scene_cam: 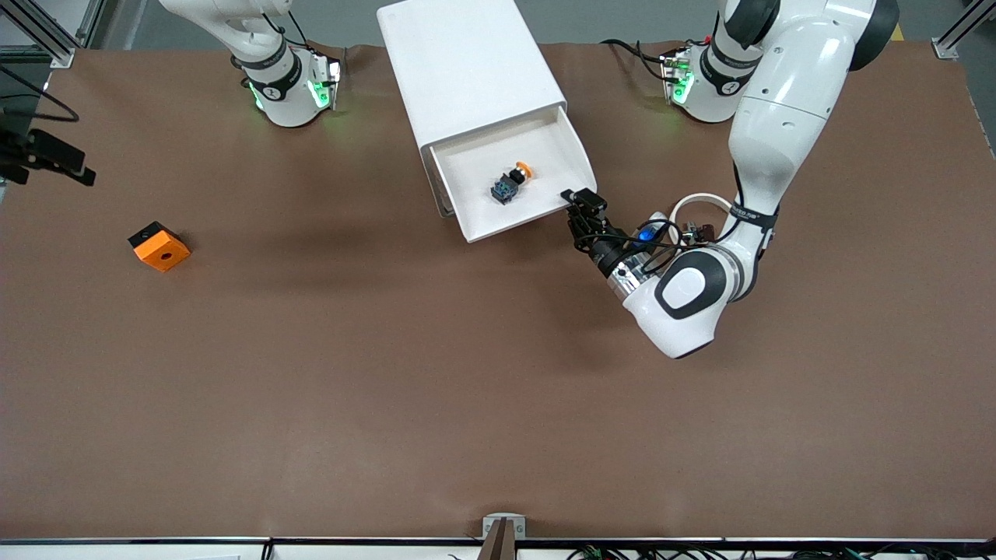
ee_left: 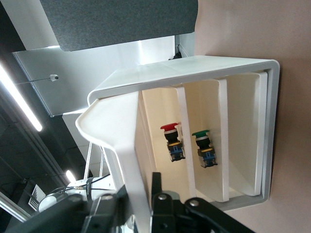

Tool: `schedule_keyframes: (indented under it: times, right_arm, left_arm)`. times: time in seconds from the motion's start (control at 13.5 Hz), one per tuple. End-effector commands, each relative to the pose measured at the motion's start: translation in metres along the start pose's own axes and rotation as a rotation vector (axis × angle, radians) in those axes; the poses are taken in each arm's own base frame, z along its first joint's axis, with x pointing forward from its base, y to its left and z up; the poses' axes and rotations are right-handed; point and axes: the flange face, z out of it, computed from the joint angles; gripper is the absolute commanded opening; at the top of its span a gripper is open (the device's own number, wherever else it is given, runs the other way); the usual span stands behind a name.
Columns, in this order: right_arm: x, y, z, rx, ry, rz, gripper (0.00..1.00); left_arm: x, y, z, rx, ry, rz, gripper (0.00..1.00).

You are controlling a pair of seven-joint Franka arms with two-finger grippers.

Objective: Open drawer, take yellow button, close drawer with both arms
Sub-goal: 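Pull the drawer open with the left gripper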

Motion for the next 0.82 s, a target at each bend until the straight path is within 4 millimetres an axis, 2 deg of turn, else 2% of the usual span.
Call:
schedule_keyframes:
  times: [0.0,0.07,0.15,0.3,0.37,0.45,0.52,0.59,0.74]
  right_arm:
    - [0.034,0.011,0.032,-0.011,-0.049,0.003,1.00]
    - [0.041,0.018,0.040,-0.012,-0.063,0.015,1.00]
    - [0.047,0.020,0.047,-0.014,-0.073,0.018,1.00]
    - [0.053,0.031,0.051,-0.015,-0.058,0.035,1.00]
    - [0.053,0.028,0.050,-0.019,-0.055,0.044,1.00]
    - [0.052,0.023,0.048,-0.025,-0.056,0.057,1.00]
    - [0.051,0.015,0.049,-0.025,-0.067,0.125,1.00]
    - [0.050,-0.003,0.048,-0.018,-0.080,0.205,1.00]
    - [0.039,-0.050,0.033,-0.005,-0.075,0.272,1.00]
  left_arm:
    - [0.000,-0.006,-0.008,-0.006,-0.010,0.022,0.69]
    - [-0.001,-0.006,-0.009,-0.016,-0.010,0.021,0.87]
    - [-0.001,-0.008,-0.011,-0.028,-0.011,0.025,1.00]
    - [-0.005,-0.013,-0.018,-0.062,-0.015,0.058,1.00]
    - [-0.005,-0.018,-0.025,-0.104,0.004,0.116,1.00]
    - [-0.010,-0.032,-0.031,-0.161,0.065,0.205,1.00]
    - [-0.010,-0.037,-0.038,-0.193,0.096,0.276,1.00]
    - [-0.008,-0.039,-0.041,-0.206,0.125,0.355,1.00]
    - [-0.008,-0.061,-0.051,-0.255,0.202,0.552,1.00]
